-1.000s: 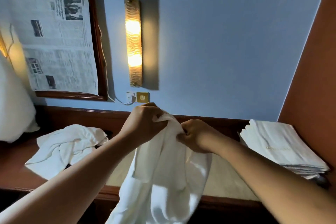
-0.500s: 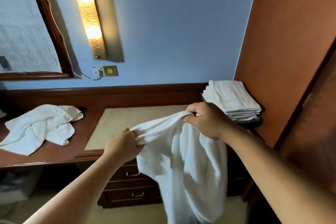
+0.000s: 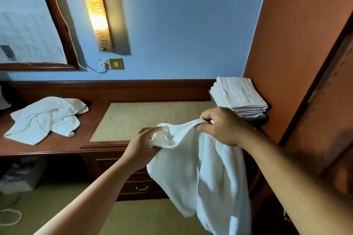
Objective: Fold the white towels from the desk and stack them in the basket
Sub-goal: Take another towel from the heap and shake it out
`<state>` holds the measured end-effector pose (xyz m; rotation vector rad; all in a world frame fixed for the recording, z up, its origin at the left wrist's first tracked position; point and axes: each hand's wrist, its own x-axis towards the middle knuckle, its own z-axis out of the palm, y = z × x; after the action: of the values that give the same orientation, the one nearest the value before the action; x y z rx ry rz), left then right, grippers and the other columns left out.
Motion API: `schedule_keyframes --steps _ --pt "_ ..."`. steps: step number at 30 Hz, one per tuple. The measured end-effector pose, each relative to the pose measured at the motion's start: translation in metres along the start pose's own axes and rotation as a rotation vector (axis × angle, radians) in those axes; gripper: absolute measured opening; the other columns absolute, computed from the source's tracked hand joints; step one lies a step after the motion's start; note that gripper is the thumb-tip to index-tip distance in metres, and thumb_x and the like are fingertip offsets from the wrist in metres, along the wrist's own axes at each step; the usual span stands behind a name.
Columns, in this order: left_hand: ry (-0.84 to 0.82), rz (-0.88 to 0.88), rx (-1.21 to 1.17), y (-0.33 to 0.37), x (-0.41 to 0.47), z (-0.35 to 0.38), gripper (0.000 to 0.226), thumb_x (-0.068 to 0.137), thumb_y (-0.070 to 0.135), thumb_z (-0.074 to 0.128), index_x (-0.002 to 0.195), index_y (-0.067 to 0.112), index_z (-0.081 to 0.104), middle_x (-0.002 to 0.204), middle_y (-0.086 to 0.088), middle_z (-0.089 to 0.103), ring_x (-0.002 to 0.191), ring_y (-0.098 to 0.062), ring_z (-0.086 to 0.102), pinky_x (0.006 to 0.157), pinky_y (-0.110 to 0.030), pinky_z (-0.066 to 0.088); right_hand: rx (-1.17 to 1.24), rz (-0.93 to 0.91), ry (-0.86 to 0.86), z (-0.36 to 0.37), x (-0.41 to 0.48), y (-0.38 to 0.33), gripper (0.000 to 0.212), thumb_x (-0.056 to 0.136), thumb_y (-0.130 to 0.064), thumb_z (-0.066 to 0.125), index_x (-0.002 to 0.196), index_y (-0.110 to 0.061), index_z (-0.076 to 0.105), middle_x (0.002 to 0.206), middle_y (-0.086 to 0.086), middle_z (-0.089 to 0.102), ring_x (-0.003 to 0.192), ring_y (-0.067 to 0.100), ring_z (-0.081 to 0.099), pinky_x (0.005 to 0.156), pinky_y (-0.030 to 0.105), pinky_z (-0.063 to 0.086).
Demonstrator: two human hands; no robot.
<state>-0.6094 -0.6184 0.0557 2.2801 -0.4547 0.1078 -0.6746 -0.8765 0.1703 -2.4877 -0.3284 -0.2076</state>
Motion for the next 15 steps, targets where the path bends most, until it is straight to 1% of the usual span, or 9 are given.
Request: schedule_keyframes --steps 2,3,5,7,8,9,11,13,15 --pt "-0.009 0.133 -0.106 0.02 -0.005 0.002 0.062 0.086 0.02 0.077 0.139 0.045 0.054 0.14 0.016 0.05 0.128 -0.002 0.05 0.102 -0.026 0.048 0.01 -0.022 -0.034 0.006 0.0 -0.006 0.032 0.091 -0.024 0.067 0.066 -0.009 0.054 0.063 0.0 0.047 0.059 0.009 0.039 0.056 0.028 0.029" --pt "-0.012 0.177 -0.15 0.029 -0.008 0.002 0.061 0.088 0.023 0.075 0.139 0.047 0.052 0.141 0.02 0.05 0.129 0.003 0.048 0.102 -0.025 0.047 0.016 -0.034 -0.045 0.008 0.0 -0.008 0.031 0.091 -0.024 0.067 0.066 -0.01 0.055 0.063 -0.001 0.048 0.06 0.008 0.04 0.056 0.027 0.03" --pt "-0.013 0.183 -0.25 0.041 -0.013 0.001 0.051 0.092 0.022 0.072 0.134 0.045 0.055 0.133 0.024 0.057 0.127 0.007 0.051 0.101 -0.025 0.049 0.029 -0.047 -0.059 0.012 0.003 -0.012 0.032 0.092 -0.025 0.068 0.064 -0.016 0.054 0.062 -0.004 0.047 0.058 0.006 0.039 0.055 0.023 0.03" --pt "0.004 0.194 -0.344 0.045 -0.017 -0.001 0.033 0.096 0.018 0.067 0.125 0.031 0.06 0.122 0.018 0.066 0.121 0.003 0.058 0.1 -0.025 0.05 0.037 -0.05 -0.06 0.016 0.007 -0.018 0.034 0.092 -0.027 0.069 0.062 -0.02 0.054 0.061 -0.006 0.047 0.058 0.006 0.039 0.056 0.021 0.033" --pt "0.022 0.205 -0.411 0.045 -0.02 -0.002 0.021 0.098 0.017 0.064 0.118 0.023 0.061 0.114 0.012 0.069 0.113 -0.001 0.063 0.095 -0.026 0.051 0.045 -0.048 -0.059 0.019 0.011 -0.021 0.033 0.092 -0.027 0.069 0.062 -0.02 0.055 0.061 -0.006 0.047 0.058 0.006 0.039 0.056 0.021 0.033" --pt "0.046 0.206 -0.501 0.045 -0.023 -0.005 0.013 0.1 0.018 0.059 0.113 0.018 0.06 0.105 0.004 0.07 0.101 -0.008 0.066 0.086 -0.03 0.052 0.059 -0.042 -0.061 0.023 0.015 -0.025 0.033 0.091 -0.028 0.069 0.062 -0.02 0.056 0.061 -0.007 0.047 0.058 0.005 0.04 0.056 0.02 0.033" --pt "0.129 0.195 -0.601 0.039 -0.028 -0.012 0.015 0.101 0.028 0.055 0.11 0.016 0.057 0.094 -0.007 0.066 0.082 -0.023 0.062 0.071 -0.037 0.048 0.098 -0.034 -0.07 0.033 0.024 -0.033 0.033 0.091 -0.027 0.07 0.061 -0.023 0.057 0.058 -0.011 0.049 0.058 0.004 0.043 0.057 0.02 0.033" --pt "0.172 0.22 -0.559 0.029 -0.034 -0.02 0.022 0.102 0.035 0.055 0.108 0.014 0.056 0.09 -0.003 0.063 0.078 -0.022 0.057 0.068 -0.034 0.045 0.13 -0.039 -0.09 0.046 0.033 -0.043 0.033 0.09 -0.026 0.07 0.06 -0.024 0.058 0.055 -0.013 0.05 0.057 0.003 0.045 0.057 0.02 0.034" --pt "0.14 0.253 -0.496 0.018 -0.039 -0.03 0.021 0.102 0.035 0.056 0.102 0.014 0.058 0.083 0.006 0.06 0.073 -0.012 0.055 0.066 -0.027 0.043 0.149 -0.041 -0.114 0.057 0.043 -0.051 0.03 0.089 -0.025 0.07 0.062 -0.02 0.061 0.055 -0.012 0.051 0.056 0.003 0.045 0.058 0.023 0.035"
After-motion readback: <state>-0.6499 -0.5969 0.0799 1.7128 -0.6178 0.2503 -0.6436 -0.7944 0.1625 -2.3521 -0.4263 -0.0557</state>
